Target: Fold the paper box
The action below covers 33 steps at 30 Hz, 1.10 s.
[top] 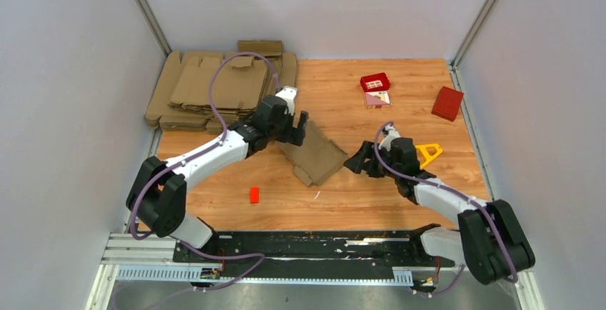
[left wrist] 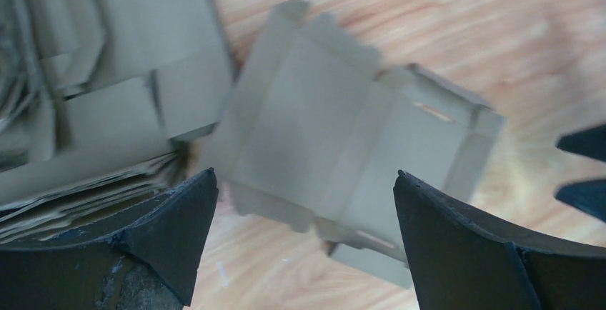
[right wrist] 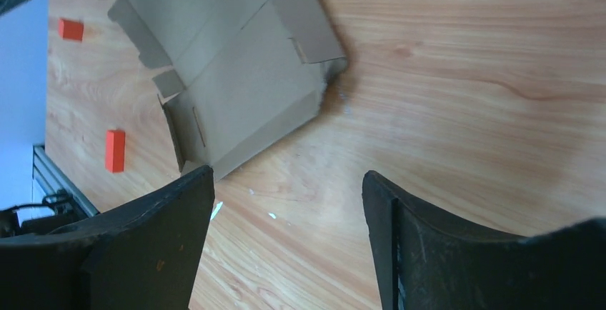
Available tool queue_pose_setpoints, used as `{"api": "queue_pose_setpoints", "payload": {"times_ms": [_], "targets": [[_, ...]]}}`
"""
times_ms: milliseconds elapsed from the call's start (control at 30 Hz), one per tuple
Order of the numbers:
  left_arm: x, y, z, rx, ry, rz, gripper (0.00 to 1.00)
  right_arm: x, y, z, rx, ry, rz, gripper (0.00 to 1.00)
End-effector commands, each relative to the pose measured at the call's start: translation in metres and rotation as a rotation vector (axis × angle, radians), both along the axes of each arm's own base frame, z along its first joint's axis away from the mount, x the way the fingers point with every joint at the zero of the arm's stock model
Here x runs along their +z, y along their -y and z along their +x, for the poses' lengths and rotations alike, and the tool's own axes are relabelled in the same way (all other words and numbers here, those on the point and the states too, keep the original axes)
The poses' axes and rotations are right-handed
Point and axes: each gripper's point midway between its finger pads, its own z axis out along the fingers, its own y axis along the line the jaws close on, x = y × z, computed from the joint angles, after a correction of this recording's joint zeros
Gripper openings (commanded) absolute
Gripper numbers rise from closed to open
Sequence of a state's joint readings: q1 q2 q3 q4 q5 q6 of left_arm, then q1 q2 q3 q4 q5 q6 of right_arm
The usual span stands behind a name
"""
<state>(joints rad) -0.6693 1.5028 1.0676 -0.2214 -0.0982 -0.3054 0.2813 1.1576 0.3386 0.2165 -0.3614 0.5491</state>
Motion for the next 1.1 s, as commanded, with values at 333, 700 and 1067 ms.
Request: {"api": "queue_pose_setpoints", "payload": {"times_ms": [333, 700, 1067], "targets": [[-0.024, -0.059, 0.025, 0.15, 0.074, 0.121, 0.96, -0.037, -0.056, 0.02, 0.046, -0.188, -0.069, 0.66], [-0.041, -0.052, 0.017, 0.112, 0.072, 0.067, 0.92, -0.051, -0.052, 0.053, -0.024, -0.256, -0.192, 0.4], [-0.045, -0.031, 0.012, 0.017, 0.058, -0.014, 0.88, -0.054, -0.038, 0.083, -0.009, -0.277, -0.315, 0.13]]}}
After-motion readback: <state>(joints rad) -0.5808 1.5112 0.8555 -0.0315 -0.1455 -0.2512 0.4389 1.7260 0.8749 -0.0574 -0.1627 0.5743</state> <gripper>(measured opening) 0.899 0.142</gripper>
